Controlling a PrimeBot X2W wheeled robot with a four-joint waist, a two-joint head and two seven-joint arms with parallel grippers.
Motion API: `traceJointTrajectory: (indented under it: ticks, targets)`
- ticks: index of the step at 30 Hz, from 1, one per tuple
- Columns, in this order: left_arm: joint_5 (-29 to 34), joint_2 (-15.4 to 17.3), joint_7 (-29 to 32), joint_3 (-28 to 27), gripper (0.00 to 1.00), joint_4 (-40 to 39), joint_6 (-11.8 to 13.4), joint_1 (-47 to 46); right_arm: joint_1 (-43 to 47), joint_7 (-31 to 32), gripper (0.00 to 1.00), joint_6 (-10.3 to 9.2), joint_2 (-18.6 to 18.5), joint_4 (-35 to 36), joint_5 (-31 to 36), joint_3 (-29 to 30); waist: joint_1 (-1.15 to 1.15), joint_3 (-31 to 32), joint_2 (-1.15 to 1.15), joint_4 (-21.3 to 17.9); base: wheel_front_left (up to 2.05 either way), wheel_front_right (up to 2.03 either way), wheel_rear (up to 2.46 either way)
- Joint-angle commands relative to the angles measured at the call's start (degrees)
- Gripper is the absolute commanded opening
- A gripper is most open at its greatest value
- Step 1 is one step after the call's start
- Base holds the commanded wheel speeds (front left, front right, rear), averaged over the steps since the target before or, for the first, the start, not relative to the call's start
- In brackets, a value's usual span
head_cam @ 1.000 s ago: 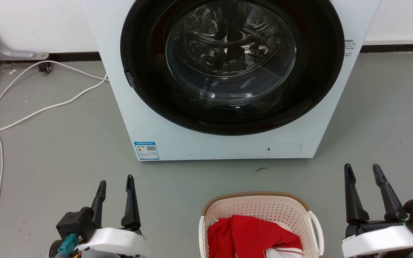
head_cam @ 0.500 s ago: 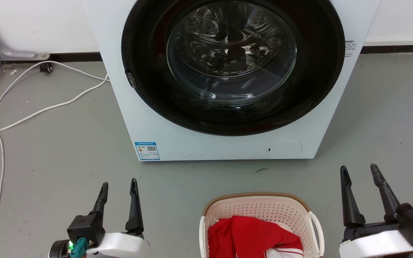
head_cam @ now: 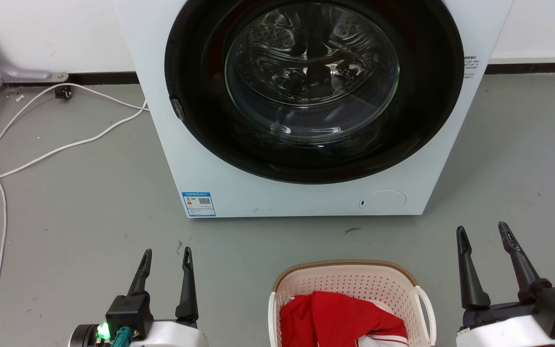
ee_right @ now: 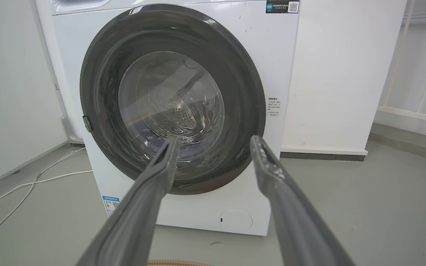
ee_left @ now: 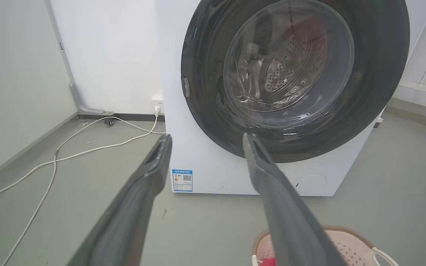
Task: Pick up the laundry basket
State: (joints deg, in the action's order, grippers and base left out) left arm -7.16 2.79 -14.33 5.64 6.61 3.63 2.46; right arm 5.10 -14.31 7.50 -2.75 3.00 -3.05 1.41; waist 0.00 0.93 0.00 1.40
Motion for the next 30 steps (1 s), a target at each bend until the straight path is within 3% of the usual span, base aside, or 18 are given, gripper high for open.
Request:
traceJointTrajectory:
  ticks: [1,30]
  targets:
    - [1.3,0.2,-0.6,0.2,1.0,0.1,0.4,0.6,0.8,-0.6,1.0,-0.02,-0.2,0.3,1.2,0.1,0.0,0.1,0.0,0.0,0.0,0.0,0.0]
    - [1.8,0.2,-0.9,0.3,1.0,1.3,0.6,0.9,1.2,-0.9,1.0,-0.02,-0.2,-1.5,-1.4,0.7,0.0,0.4,0.0,0.1,0.0,0.0,0.0]
